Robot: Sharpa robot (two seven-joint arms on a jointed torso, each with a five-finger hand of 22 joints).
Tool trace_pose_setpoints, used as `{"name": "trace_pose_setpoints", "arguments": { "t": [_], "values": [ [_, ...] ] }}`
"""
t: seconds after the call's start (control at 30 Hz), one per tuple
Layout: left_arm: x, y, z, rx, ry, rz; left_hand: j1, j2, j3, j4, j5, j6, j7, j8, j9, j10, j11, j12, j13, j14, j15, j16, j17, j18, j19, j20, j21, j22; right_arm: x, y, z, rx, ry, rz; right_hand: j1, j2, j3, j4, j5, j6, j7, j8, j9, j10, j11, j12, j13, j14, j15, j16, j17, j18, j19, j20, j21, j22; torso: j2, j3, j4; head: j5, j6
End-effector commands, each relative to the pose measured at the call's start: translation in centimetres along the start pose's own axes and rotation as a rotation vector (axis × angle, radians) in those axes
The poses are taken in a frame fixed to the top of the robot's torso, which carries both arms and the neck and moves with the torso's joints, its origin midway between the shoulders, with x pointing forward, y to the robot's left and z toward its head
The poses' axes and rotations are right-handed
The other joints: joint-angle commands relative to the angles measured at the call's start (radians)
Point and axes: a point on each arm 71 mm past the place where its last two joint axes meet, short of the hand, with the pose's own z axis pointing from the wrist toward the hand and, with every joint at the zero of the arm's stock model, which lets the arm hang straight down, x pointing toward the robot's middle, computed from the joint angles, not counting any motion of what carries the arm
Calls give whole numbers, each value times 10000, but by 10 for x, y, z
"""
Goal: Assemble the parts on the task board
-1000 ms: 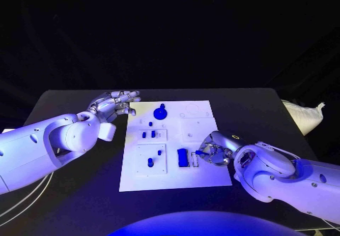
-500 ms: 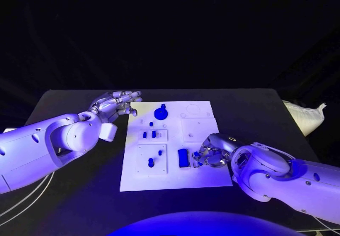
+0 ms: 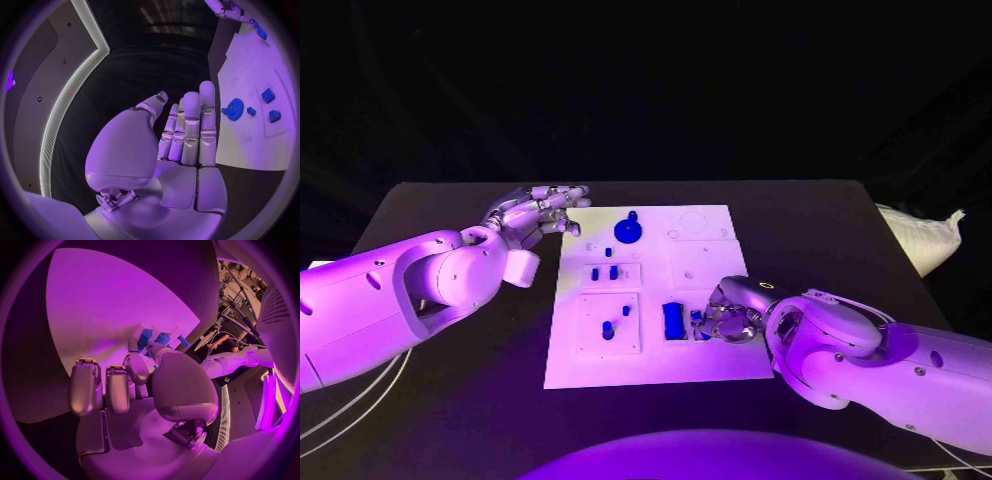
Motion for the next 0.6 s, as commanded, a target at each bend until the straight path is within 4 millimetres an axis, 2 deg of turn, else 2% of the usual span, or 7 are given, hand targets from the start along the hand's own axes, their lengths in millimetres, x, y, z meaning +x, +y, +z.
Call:
{"name": "trace_pose_setpoints", "arguments": {
  "t": [0.03, 0.23, 0.4, 0.53, 0.6],
  "values": [
    [3, 0, 0, 8, 257, -20, 66, 6, -54, 12, 0, -72, -25, 48, -15, -39, -4, 55, 14, -66, 13, 52, -17, 190, 48, 14, -67, -15, 3, 2, 1, 9, 195, -296, -75, 25, -46, -7, 56, 63, 9, 15, -16, 64, 15, 39, 15, 730, -86, 50, 847, -204, 62, 1, 48, 16, 6, 0, 3, 11, -14],
    [3, 0, 0, -15, 265, -2, 62, 4, -64, 14, -2, -77, -21, 49, -15, -46, -1, 59, 14, -71, 16, 52, -20, 190, 47, 15, -72, -17, 3, 4, 2, -43, 143, -241, -108, 73, -112, 31, 79, 74, 3, 22, -2, 73, 8, 54, 35, 730, -94, 54, 855, -206, 66, -8, 51, 22, 0, -8, 9, 20, -28],
    [4, 0, 0, -33, 279, 3, 57, 4, -71, 19, -3, -79, -19, 49, -15, -50, 2, 63, 14, -74, 18, 52, -23, 189, 46, 17, -76, -19, 3, 4, 2, -57, 158, -253, -358, 276, -369, 297, 141, 105, -9, 37, 38, 113, -1, 149, 133, 740, -102, 93, 924, -213, 80, -21, 68, 56, 5, -4, 5, 34, -53],
    [4, 0, 0, -43, 278, 7, 45, 2, -89, 28, -6, -86, -14, 49, -15, -62, 7, 70, 14, -80, 22, 52, -29, 188, 43, 20, -83, -23, 3, 4, 2, -53, 143, -299, -616, 305, -780, 540, 517, 113, -17, 38, 72, 123, -7, 162, 182, 740, -106, 105, 948, -217, 88, -29, 77, 78, -4, -1, -4, 34, -58],
    [3, 0, 0, -46, 276, 8, 45, 2, -89, 28, -6, -86, -14, 49, -15, -62, 7, 70, 14, -80, 22, 52, -29, 188, 43, 20, -83, -23, 3, 3, 2, -57, 114, -332, -765, 284, -1019, 596, 553, 117, -19, 37, 85, 122, -8, 156, 193, 738, -108, 104, 948, -217, 85, -31, 73, 74, -5, 2, -3, 31, -59]
  ]
}}
